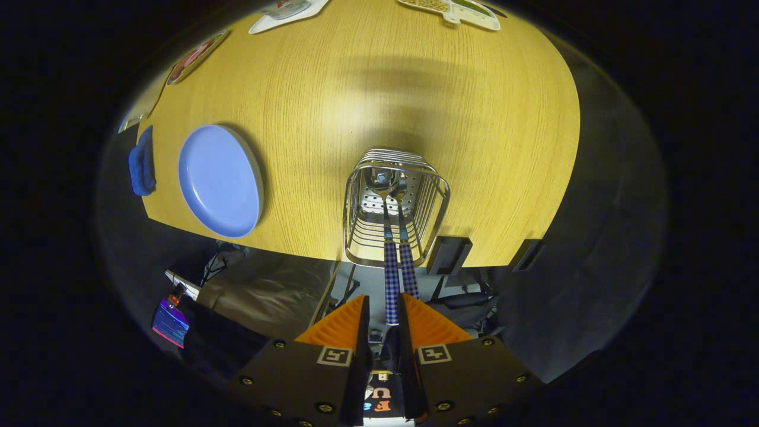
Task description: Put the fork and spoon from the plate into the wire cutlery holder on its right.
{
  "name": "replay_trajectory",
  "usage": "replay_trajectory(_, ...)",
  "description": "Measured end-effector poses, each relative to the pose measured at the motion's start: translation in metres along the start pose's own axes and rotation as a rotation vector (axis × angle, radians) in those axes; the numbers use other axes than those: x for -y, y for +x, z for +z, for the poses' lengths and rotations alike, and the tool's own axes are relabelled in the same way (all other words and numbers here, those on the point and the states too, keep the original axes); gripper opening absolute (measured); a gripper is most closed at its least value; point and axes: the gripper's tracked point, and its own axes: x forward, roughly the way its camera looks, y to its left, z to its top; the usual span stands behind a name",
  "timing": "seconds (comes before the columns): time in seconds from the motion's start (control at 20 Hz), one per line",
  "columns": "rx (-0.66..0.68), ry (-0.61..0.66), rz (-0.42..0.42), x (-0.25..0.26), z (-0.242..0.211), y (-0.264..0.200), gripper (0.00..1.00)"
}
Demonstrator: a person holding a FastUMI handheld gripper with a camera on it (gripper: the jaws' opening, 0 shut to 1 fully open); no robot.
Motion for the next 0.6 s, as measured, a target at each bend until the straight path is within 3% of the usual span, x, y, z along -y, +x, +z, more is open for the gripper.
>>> replay_trajectory(0.2, 0.229, 0.015, 0.037, -0.011, -0.002, -0.022, 0.26)
replay_trajectory(0.35, 0.475, 0.029, 0.05, -0.029, -0.002, -0.048, 0.26)
replay_trajectory(0.6, 1.036, 0.038, 0.061, -0.086, -0.001, -0.124, 0.26)
